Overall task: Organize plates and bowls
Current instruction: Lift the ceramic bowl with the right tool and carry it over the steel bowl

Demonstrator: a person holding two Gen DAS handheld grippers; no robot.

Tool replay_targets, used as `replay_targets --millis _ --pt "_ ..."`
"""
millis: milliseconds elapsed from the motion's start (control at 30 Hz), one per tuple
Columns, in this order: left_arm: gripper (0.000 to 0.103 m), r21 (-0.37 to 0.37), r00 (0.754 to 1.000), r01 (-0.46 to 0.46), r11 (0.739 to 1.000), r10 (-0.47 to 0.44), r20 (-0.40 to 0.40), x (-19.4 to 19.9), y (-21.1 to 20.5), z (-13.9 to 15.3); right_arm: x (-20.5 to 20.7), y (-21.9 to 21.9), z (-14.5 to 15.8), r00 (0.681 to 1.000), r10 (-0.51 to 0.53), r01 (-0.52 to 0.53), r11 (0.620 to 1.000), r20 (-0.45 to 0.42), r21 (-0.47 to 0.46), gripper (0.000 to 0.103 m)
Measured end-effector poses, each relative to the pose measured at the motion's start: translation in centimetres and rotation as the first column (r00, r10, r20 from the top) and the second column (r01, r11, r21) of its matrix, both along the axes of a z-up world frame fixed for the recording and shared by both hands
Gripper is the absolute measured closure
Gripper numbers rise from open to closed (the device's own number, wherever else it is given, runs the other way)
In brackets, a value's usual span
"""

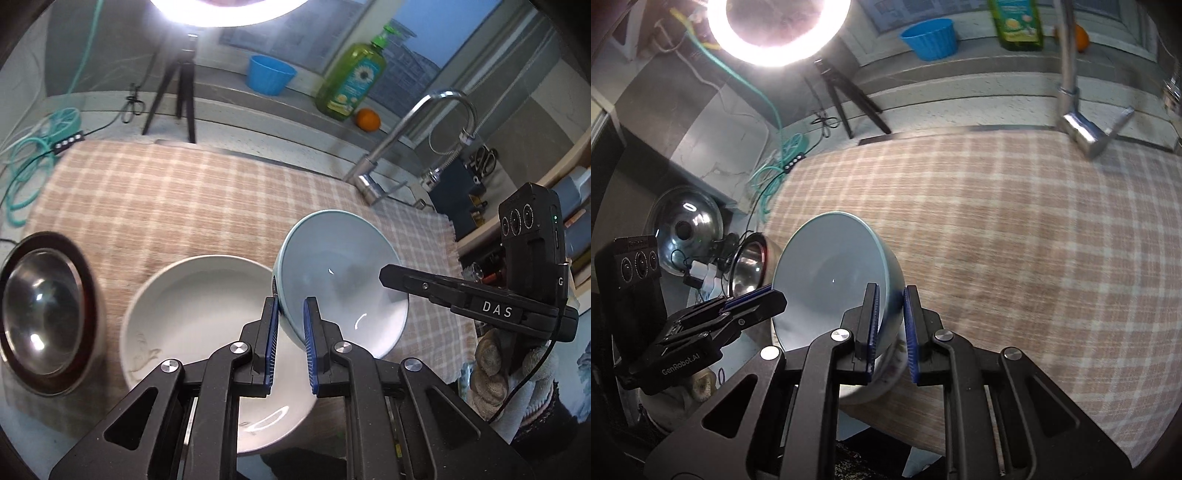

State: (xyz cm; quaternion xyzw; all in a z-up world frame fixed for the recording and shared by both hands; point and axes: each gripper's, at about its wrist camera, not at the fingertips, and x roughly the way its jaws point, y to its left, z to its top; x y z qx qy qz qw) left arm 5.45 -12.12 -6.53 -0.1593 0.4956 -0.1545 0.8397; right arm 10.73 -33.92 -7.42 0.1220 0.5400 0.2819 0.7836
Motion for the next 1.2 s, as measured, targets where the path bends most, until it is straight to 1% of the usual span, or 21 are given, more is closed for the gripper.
replay_targets --millis 233,467,633,800,1000,1200 --pt "0.091 -0.007 0.995 -0.101 0.995 0.101 -0.004 -1.7 5.0 0.2 -0.2 5.6 0.8 0.996 0.088 -0.088 0.996 0.019 0.012 0.089" --pt "0.091 -0.002 0.981 -0.195 0.981 0.195 -0.003 -3.7 9.8 0.5 -0.4 11.0 1.5 0.984 0.175 -0.175 0.984 0.04 0.012 0.089" --pt "0.091 -0.003 0.971 -0.238 0.971 0.238 -0.009 -4.6 12.1 0.3 -0.5 14.0 1.5 0.975 0.221 -0.221 0.975 0.039 0.003 0.089" --pt "0.091 -0.008 0.963 -0.27 0.963 0.27 -0.014 -5.2 14.1 0.2 -0.6 16.6 1.1 0.967 0.253 -0.253 0.967 0.033 -0.01 0.089" --pt "0.091 -0.005 0.95 -0.311 0.95 0.311 -0.014 -5.5 16.5 0.1 -0.2 19.8 0.1 0.958 0.286 -0.286 0.958 0.006 -0.014 0.09" --pt "0.091 -0.001 0.934 -0.357 0.934 0.356 -0.033 -5.6 19.2 -0.8 -0.3 23.3 -0.9 0.946 0.325 -0.325 0.945 -0.005 -0.039 0.09"
